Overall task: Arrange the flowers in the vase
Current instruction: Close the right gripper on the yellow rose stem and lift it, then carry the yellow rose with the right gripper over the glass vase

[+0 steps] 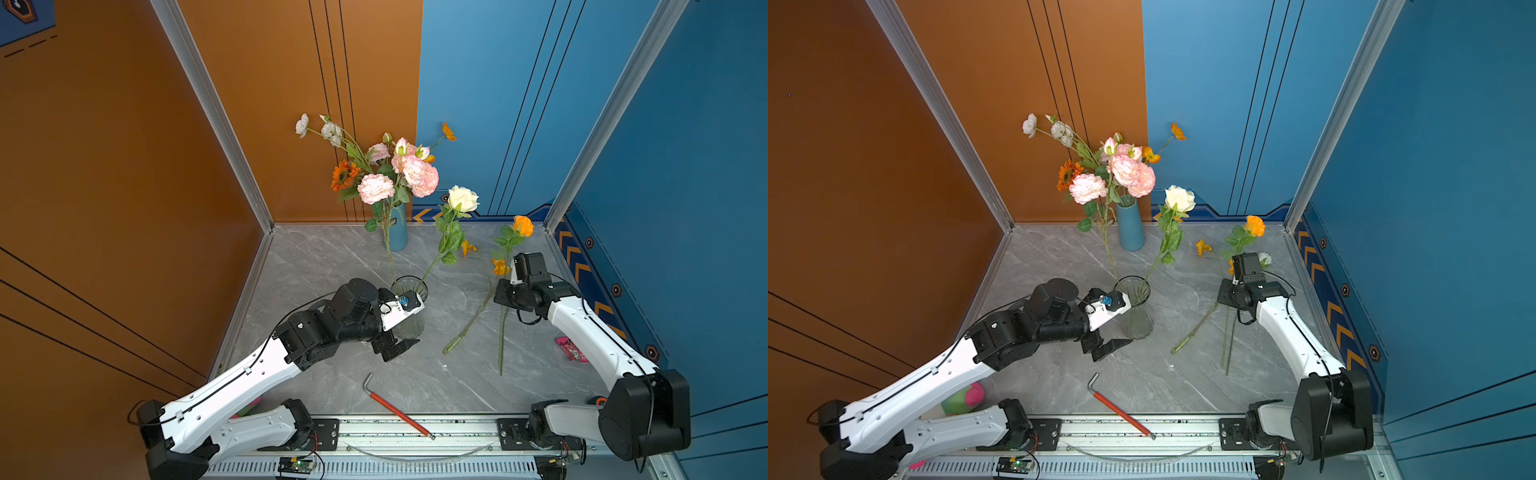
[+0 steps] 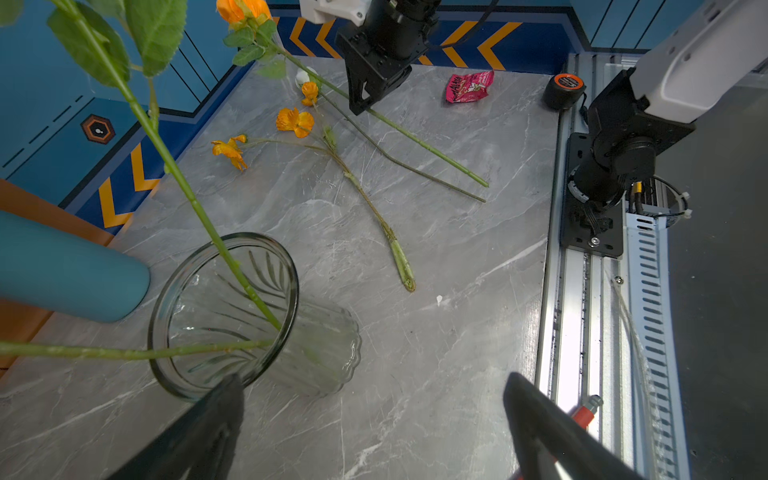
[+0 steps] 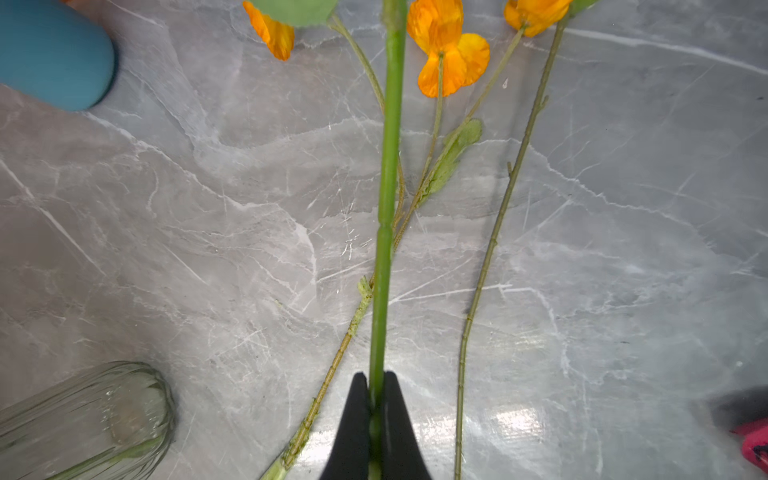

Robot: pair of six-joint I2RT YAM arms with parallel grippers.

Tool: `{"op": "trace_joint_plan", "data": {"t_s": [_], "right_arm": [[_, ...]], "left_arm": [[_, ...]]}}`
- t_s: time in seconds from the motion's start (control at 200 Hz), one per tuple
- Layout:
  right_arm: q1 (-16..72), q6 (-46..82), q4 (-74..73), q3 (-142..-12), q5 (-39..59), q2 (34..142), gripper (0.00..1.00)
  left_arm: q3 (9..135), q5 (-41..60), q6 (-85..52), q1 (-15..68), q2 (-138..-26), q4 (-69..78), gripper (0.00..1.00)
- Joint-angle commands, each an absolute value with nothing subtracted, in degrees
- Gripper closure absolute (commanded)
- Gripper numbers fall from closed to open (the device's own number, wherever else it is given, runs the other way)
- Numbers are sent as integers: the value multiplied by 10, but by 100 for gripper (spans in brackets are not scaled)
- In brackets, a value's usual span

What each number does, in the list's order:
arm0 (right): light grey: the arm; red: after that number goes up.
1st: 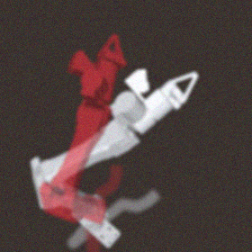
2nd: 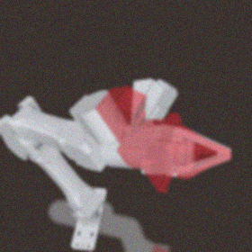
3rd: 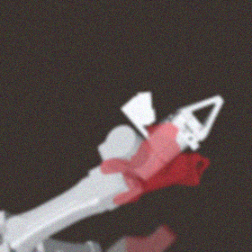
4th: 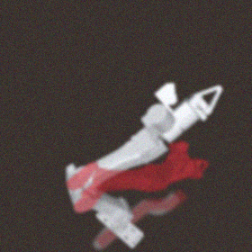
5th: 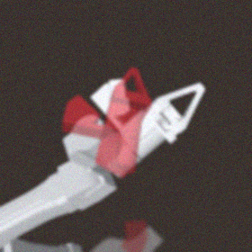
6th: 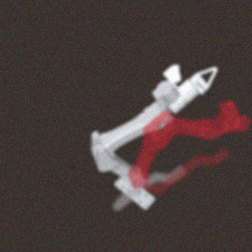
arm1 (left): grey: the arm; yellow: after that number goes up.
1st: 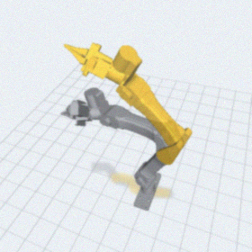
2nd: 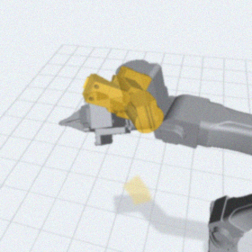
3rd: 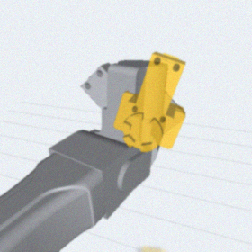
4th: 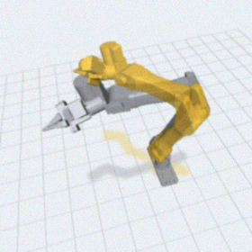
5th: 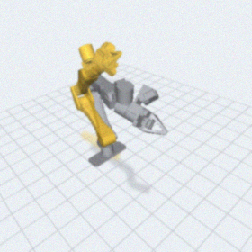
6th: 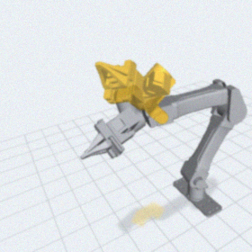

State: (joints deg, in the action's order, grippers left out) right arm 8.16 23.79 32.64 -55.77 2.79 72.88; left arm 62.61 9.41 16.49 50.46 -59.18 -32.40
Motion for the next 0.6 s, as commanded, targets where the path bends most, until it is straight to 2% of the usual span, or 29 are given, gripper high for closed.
{"op": "trace_joint_plan", "data": {"t_s": [0.0, 0.31, 0.596], "right_arm": [[71, 248, 346, -570, 50, 700, 100], [98, 268, 207, -538, 54, 569, 100], [234, 185, 169, -586, -125, 494, 100]], "left_arm": [[618, 108, 156, 494, -578, -309, 2], [608, 97, 155, 473, -541, -297, 2], [594, 123, 96, 452, -491, -299, 2]]}}
